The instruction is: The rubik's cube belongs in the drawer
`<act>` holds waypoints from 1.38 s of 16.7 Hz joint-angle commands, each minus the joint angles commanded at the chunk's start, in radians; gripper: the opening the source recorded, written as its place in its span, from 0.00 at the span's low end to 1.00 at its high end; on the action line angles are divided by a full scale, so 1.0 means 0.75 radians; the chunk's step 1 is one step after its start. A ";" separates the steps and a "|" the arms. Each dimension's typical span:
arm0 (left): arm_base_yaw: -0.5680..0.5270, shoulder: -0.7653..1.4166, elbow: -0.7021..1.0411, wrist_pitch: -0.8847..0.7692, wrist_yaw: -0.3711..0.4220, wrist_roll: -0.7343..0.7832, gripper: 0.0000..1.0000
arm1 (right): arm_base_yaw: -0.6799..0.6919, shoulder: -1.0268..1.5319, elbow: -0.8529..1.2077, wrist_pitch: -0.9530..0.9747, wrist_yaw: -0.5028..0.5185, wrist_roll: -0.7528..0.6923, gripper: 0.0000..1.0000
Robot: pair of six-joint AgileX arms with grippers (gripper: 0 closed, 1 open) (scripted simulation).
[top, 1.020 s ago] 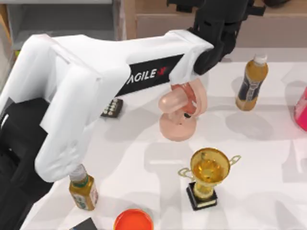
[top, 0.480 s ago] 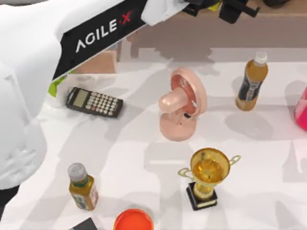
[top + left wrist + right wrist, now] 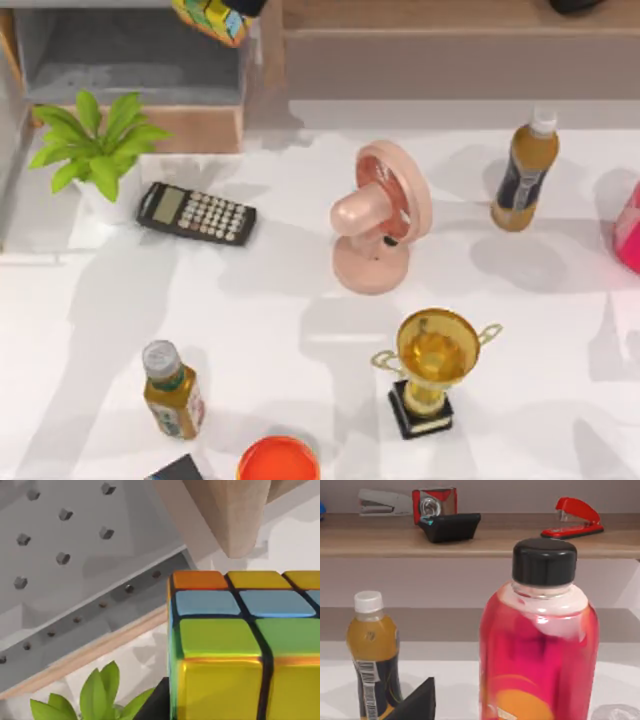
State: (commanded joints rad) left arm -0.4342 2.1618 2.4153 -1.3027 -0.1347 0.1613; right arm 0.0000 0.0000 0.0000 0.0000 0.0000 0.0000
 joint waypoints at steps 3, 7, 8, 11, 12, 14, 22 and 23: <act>0.273 0.078 0.168 -0.243 0.056 0.056 0.00 | 0.000 0.000 0.000 0.000 0.000 0.000 1.00; 0.639 0.277 0.381 -0.438 0.107 0.135 0.00 | 0.000 0.000 0.000 0.000 0.000 0.000 1.00; 0.718 0.342 0.427 -0.464 0.118 0.155 0.00 | 0.000 0.000 0.000 0.000 0.000 0.000 1.00; 0.909 0.547 0.546 -0.508 0.149 0.209 0.00 | 0.000 0.000 0.000 0.000 0.000 0.000 1.00; 0.951 0.614 0.576 -0.513 0.160 0.224 0.00 | 0.000 0.000 0.000 0.000 0.000 0.000 1.00; 1.004 0.732 0.621 -0.516 0.180 0.251 0.00 | 0.000 0.000 0.000 0.000 0.000 0.000 1.00; 1.021 0.832 0.650 -0.513 0.201 0.273 0.00 | 0.000 0.000 0.000 0.000 0.000 0.000 1.00; 1.021 0.832 0.650 -0.513 0.201 0.273 0.00 | 0.000 0.000 0.000 0.000 0.000 0.000 1.00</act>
State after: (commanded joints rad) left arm 0.3312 2.7859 2.9026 -1.6872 0.0163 0.3658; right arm 0.0000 0.0000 0.0000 0.0000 0.0000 0.0000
